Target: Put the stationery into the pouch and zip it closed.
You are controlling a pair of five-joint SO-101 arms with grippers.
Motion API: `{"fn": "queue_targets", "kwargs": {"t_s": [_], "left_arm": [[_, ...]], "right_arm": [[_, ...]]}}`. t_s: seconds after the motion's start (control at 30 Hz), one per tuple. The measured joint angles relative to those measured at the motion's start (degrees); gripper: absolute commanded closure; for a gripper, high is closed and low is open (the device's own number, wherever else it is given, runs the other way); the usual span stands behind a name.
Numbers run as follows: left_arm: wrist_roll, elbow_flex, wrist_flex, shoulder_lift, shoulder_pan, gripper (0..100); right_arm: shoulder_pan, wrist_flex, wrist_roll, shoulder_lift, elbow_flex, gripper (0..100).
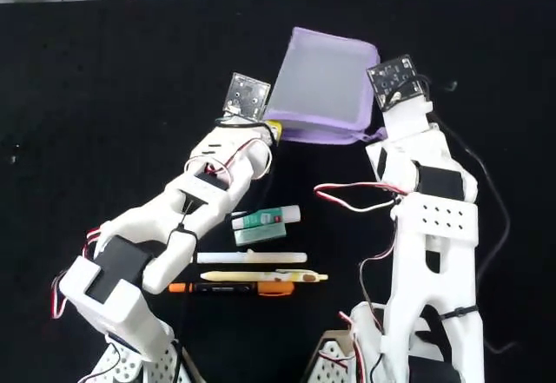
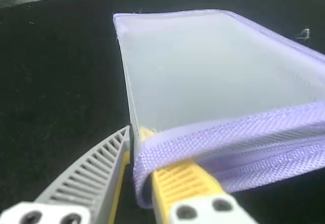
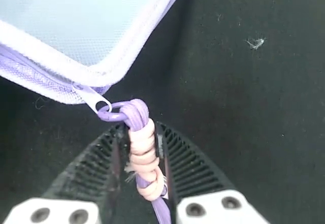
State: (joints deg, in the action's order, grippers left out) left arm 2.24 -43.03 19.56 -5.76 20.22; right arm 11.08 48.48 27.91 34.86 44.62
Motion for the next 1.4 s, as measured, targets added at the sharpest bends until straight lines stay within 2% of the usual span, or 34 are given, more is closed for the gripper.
{"fn": "queue_targets", "kwargs": {"t_s": [0.17,0.33,0.53,0.73,1.03,1.3,1.4], "left_arm": [[0.0,0.0,-0.62,0.97,0.0,97],[-0.18,0.0,-9.76,9.05,-0.18,97],[-0.18,-0.09,-23.82,22.42,-0.26,97],[-0.18,-0.09,-36.92,34.73,-4.13,97],[-0.18,1.58,-56.35,50.2,-16.26,97],[-0.18,1.67,-71.38,62.24,-31.3,97],[-0.18,1.67,-74.73,64.09,-38.15,97]], "right_arm": [[0.0,0.0,-2.9,0.0,0.0,78.8],[0.0,0.0,-4.48,0.35,-0.09,66.6],[0.0,2.55,-4.48,8.7,-0.09,65.5],[-1.93,8.09,-3.6,17.32,-0.09,65.5],[-14.59,21.98,3.69,20.22,-0.09,65.6],[-33.49,32.35,5.98,20.22,-0.09,65.6],[-41.14,34.55,5.98,18.73,-0.09,65.6]]}}
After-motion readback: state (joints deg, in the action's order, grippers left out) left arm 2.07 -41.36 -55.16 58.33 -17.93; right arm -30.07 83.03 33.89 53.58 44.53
